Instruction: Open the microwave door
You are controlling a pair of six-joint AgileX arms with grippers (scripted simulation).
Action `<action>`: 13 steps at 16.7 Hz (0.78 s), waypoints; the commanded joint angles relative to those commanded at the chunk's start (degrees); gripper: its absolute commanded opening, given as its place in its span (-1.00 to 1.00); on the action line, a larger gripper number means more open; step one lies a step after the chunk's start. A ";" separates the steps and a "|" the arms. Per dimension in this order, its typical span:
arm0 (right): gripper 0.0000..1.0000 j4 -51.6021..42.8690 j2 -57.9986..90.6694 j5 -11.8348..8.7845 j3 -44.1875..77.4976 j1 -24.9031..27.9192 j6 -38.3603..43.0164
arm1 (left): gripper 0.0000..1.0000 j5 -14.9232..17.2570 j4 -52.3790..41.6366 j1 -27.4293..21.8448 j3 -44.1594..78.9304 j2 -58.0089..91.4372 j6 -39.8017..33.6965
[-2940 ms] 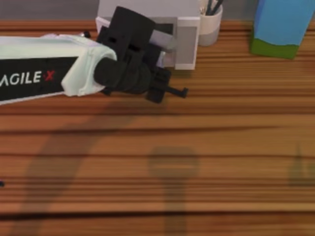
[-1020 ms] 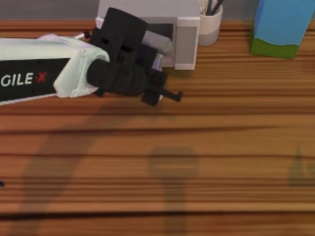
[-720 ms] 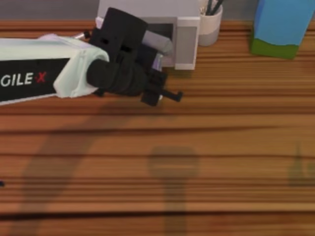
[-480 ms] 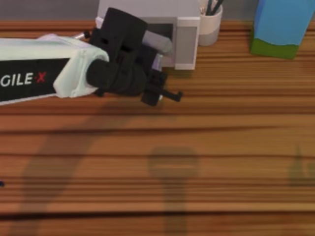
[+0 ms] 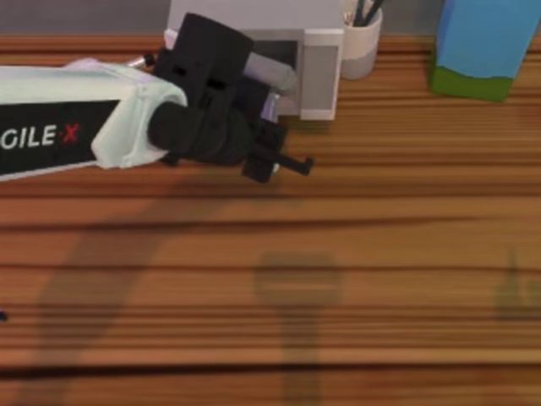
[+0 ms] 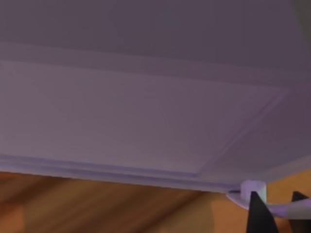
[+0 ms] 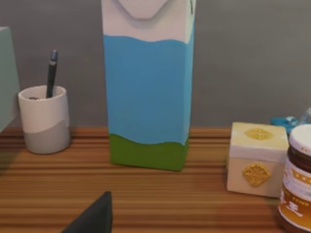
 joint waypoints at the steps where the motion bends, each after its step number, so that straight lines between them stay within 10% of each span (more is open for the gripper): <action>1: 1.00 0.00 0.00 0.00 0.00 0.00 0.00 | -1.00 0.09 -0.02 0.08 -0.12 -0.04 0.15; 13: 1.00 0.00 0.00 0.00 0.00 0.00 0.00 | -1.00 2.28 0.26 1.74 -1.87 -1.45 3.58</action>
